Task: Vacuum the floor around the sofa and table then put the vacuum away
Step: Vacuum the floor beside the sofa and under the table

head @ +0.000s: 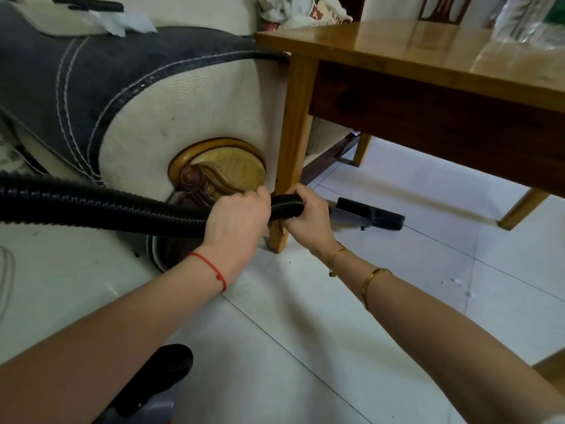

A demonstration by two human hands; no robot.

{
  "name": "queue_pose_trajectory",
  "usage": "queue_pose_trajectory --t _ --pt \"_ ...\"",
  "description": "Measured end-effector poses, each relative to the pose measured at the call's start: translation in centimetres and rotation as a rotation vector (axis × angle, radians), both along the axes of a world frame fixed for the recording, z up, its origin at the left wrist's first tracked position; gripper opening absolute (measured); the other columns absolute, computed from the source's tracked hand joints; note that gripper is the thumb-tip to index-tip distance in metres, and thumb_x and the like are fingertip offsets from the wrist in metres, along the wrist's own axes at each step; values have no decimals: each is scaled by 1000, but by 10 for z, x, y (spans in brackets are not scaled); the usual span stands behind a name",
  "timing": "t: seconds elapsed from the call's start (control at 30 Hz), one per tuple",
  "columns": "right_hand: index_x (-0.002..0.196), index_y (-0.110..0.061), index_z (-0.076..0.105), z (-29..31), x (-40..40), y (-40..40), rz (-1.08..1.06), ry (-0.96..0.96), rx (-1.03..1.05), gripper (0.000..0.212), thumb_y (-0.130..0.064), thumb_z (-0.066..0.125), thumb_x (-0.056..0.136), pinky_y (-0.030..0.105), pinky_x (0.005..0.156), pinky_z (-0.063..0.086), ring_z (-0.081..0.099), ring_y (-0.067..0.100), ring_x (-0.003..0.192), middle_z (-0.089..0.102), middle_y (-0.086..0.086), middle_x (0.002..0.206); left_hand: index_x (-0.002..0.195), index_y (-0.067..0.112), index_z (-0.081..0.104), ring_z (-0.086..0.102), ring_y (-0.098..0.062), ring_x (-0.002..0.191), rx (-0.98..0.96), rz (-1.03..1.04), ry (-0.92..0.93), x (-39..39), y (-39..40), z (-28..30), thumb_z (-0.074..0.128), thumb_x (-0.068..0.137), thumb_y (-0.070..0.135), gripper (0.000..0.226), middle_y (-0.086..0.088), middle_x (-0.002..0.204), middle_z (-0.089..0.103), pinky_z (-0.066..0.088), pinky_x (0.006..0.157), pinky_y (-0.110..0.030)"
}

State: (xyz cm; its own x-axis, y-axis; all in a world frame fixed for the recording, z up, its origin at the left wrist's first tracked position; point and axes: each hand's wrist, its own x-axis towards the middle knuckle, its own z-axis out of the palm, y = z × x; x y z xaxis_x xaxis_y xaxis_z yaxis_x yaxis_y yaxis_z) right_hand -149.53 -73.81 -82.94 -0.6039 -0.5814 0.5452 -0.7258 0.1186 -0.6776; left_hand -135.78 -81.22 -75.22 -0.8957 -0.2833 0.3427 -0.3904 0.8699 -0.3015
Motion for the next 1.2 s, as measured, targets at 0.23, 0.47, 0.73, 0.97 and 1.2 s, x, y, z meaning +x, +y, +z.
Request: queue_pose_trajectory --t 0.23,0.47,0.73,0.97,1.2 --pt "79 -24 49 -34 -18 20 55 48 256 35 -25 78 62 33 63 46 51 13 73 54 -7 76 109 13 47 64 -18 85 34 7 -85 -3 15 -38 50 94 23 18 -2 99 62 43 63 -29" --pt "70 -18 51 -51 -48 47 116 113 402 27 -24 77 71 21 57 37 48 7 61 53 -9 64 88 20 58 64 -12 60 74 64 -146 -31 35 -70 72 75 31 23 4 73 64 39 48 -22" --pt "76 -9 55 -73 -108 59 37 133 523 25 -21 77 70 42 67 48 55 25 72 61 7 74 117 12 46 65 -20 88 134 56 -184 -98 42 -99 50 95 22 25 -3 102 62 46 65 -30" --pt "90 -14 57 -80 -160 73 -18 236 717 30 -34 71 71 33 72 37 50 22 86 59 5 89 113 10 47 66 -22 89 223 35 -229 -150 49 -116 53 94 24 24 -5 103 65 42 64 -31" --pt "91 -15 54 -83 -178 80 -23 169 716 24 -27 69 77 30 72 38 53 21 86 61 3 88 114 9 46 66 -21 88 238 11 -232 -173 54 -117 53 94 21 24 -5 104 64 39 62 -31"
